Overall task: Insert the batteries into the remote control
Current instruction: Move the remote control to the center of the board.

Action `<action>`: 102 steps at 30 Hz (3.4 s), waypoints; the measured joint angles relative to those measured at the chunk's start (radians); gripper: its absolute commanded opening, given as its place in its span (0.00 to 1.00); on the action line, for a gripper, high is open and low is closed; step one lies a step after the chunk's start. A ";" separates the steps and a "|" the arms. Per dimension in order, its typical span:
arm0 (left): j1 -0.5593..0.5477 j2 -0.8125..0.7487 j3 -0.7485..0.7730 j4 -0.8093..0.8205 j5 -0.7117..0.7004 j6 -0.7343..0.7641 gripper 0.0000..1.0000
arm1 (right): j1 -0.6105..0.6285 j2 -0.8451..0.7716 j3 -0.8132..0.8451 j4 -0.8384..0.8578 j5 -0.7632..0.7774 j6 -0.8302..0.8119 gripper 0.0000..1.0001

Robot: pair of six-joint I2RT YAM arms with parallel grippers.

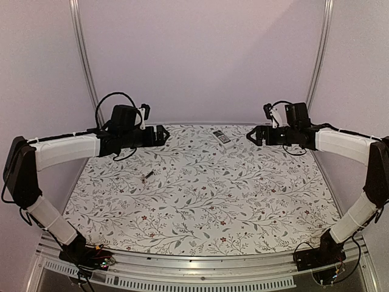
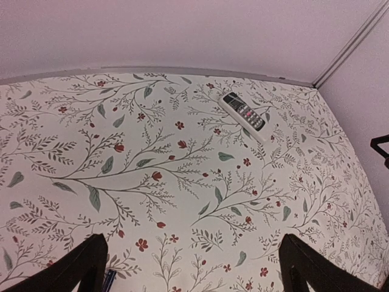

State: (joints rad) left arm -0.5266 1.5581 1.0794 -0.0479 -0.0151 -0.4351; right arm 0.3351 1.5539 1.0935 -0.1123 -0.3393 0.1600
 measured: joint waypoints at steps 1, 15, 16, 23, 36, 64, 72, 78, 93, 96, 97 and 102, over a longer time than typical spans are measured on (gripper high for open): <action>0.000 0.000 0.000 0.005 0.001 0.001 1.00 | 0.000 0.013 0.014 -0.010 0.000 -0.005 0.99; 0.004 -0.003 -0.029 0.055 0.027 0.005 1.00 | 0.005 0.387 0.615 -0.334 0.099 -0.081 0.99; 0.004 -0.004 -0.030 0.055 0.028 0.004 1.00 | 0.005 0.427 0.662 -0.358 0.108 -0.082 0.99; 0.011 -0.013 -0.044 0.064 0.030 0.004 1.00 | 0.014 0.694 0.964 -0.549 0.161 -0.099 0.99; 0.022 -0.023 -0.051 0.070 0.038 -0.002 1.00 | 0.124 0.988 1.272 -0.719 0.262 -0.164 0.99; 0.044 -0.137 -0.063 0.070 0.028 0.005 1.00 | 0.145 1.183 1.468 -0.737 0.407 -0.231 0.61; 0.049 -0.162 -0.072 0.069 0.027 0.008 1.00 | 0.134 1.183 1.468 -0.739 0.381 -0.227 0.41; 0.049 -0.161 -0.073 0.068 0.028 0.007 1.00 | 0.134 1.110 1.337 -0.711 0.367 -0.227 0.35; 0.043 -0.160 -0.101 0.073 0.062 -0.023 1.00 | 0.217 0.470 0.418 -0.686 0.301 -0.173 0.37; 0.040 -0.159 -0.101 0.078 0.066 -0.026 1.00 | 0.273 0.378 0.286 -0.674 0.308 -0.142 0.38; 0.039 -0.159 -0.101 0.081 0.068 -0.026 1.00 | 0.291 0.351 0.248 -0.666 0.310 -0.130 0.40; 0.032 -0.153 -0.101 0.097 0.074 -0.026 1.00 | 0.349 0.284 0.148 -0.657 0.313 -0.087 0.53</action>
State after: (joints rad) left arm -0.4946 1.4055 0.9783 0.0490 0.0586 -0.4614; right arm 0.6846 1.8378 1.2411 -0.7696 -0.0265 0.0734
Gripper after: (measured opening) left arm 0.995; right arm 0.536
